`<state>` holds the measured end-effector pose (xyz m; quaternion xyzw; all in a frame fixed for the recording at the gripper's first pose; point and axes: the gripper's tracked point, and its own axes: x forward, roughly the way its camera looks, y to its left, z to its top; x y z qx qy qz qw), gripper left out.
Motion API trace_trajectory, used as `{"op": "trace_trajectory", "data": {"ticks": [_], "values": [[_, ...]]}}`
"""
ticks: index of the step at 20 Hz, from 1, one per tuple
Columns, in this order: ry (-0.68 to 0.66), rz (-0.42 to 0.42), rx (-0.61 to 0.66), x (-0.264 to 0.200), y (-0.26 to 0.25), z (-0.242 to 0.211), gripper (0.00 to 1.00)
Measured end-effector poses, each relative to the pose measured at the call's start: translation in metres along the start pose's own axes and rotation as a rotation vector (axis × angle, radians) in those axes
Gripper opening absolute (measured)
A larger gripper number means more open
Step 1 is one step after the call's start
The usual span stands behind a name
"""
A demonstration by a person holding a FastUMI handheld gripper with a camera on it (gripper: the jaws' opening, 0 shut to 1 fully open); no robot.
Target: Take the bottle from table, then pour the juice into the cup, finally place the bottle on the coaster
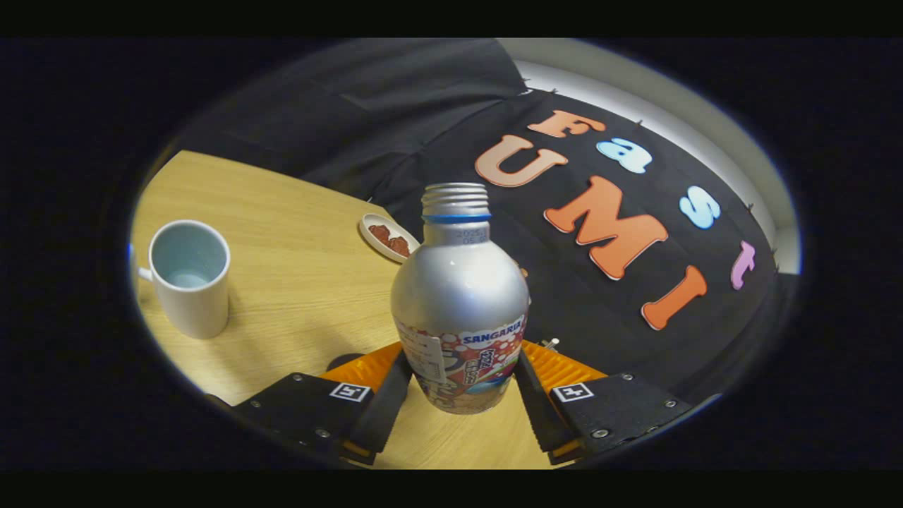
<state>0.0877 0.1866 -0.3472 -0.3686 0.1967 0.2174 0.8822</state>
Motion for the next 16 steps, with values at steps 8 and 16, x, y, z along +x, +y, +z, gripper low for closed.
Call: {"op": "trace_trajectory", "data": {"ticks": [8,16], "values": [[-0.013,0.040,0.454,0.018,-0.002,-0.006,0.79],[0.001,0.118,0.622,0.025,0.023,-0.016,0.79]]}}
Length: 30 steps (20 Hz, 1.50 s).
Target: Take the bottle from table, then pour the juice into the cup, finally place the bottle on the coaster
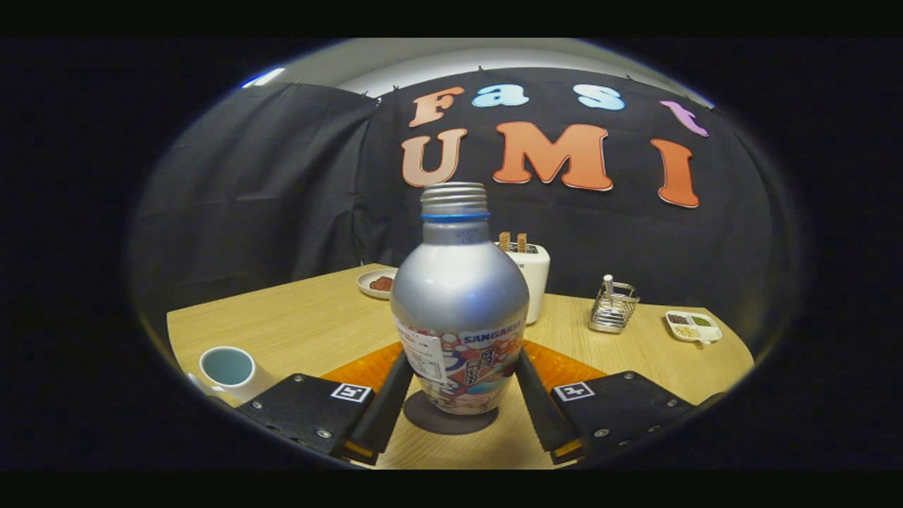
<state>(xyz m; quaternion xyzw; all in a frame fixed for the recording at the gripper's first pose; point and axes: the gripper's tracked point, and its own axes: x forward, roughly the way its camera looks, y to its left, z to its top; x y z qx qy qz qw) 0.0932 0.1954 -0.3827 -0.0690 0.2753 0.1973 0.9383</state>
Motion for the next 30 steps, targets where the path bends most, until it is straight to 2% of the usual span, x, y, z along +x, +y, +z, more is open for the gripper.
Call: {"op": "trace_trajectory", "data": {"ticks": [9,16,18,21,25,30], "values": [[0.078,0.027,0.103,0.009,0.007,-0.036,0.79],[0.116,0.028,0.132,0.014,0.007,-0.051,0.79],[0.105,0.005,0.119,0.013,0.003,-0.050,0.79],[0.105,0.012,0.118,0.012,0.005,-0.050,0.83],[0.052,0.036,0.119,-0.010,0.007,-0.029,0.96],[-0.090,0.026,0.067,-0.056,-0.006,0.024,0.97]]}}
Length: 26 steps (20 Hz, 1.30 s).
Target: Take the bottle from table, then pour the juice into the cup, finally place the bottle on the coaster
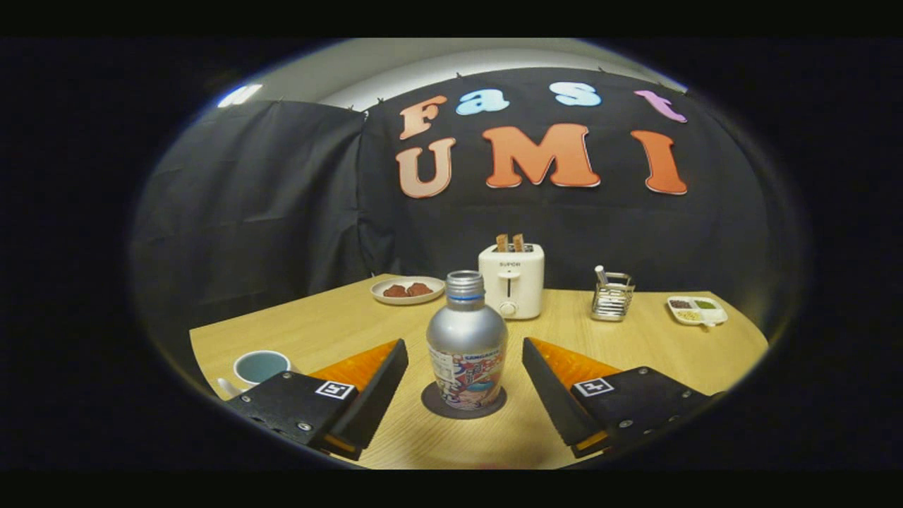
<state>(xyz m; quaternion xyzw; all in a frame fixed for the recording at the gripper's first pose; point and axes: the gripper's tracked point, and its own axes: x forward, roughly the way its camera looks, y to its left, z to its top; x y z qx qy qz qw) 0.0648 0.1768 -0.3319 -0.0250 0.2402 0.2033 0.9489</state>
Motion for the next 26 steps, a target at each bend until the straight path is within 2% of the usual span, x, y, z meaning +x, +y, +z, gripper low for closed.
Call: {"op": "trace_trajectory", "data": {"ticks": [5,13,20,26], "values": [[-0.154,-0.038,-0.070,-0.050,-0.008,0.070,0.97],[-0.323,-0.163,-0.137,-0.133,-0.025,0.150,0.97],[-0.384,-0.241,-0.082,-0.186,-0.065,0.181,0.97],[-0.386,-0.368,-0.085,-0.215,-0.112,0.195,0.97]]}}
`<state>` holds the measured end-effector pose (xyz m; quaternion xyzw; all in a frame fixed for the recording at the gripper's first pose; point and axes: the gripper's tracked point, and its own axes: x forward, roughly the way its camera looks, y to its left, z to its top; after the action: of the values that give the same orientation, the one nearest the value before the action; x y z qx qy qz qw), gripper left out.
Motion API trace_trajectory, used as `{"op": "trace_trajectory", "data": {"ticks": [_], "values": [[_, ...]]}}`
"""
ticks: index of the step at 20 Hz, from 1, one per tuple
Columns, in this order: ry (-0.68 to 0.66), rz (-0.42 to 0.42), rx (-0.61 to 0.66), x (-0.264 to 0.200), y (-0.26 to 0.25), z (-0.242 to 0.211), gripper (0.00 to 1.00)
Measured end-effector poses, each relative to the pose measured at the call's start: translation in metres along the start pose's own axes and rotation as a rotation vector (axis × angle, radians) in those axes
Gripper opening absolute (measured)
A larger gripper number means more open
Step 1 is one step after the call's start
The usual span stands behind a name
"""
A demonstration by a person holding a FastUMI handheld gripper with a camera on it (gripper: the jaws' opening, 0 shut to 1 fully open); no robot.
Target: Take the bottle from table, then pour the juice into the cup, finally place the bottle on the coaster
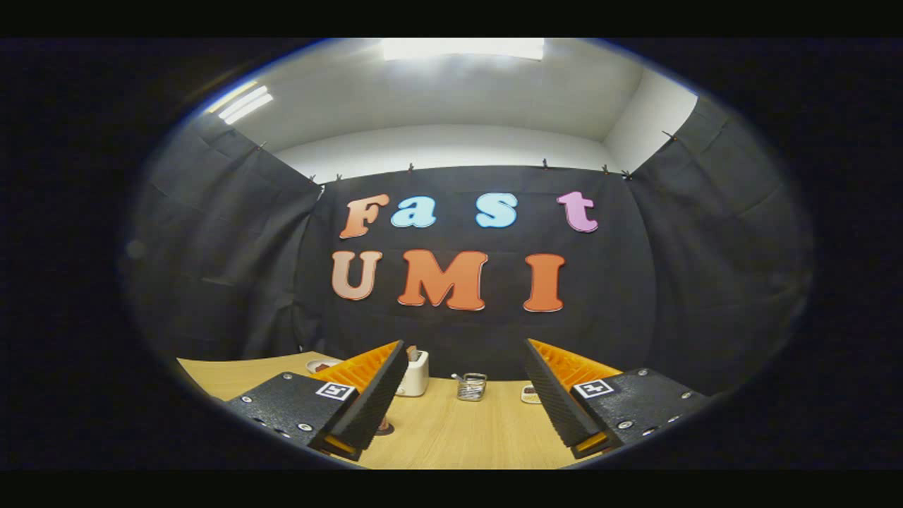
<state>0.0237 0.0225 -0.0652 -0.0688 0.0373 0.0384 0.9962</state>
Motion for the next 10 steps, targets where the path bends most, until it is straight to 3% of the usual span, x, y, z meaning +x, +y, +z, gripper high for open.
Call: {"op": "trace_trajectory", "data": {"ticks": [10], "values": [[-0.002,-0.013,-0.005,-0.0059,-0.0011,0.0097,0.96]]}}
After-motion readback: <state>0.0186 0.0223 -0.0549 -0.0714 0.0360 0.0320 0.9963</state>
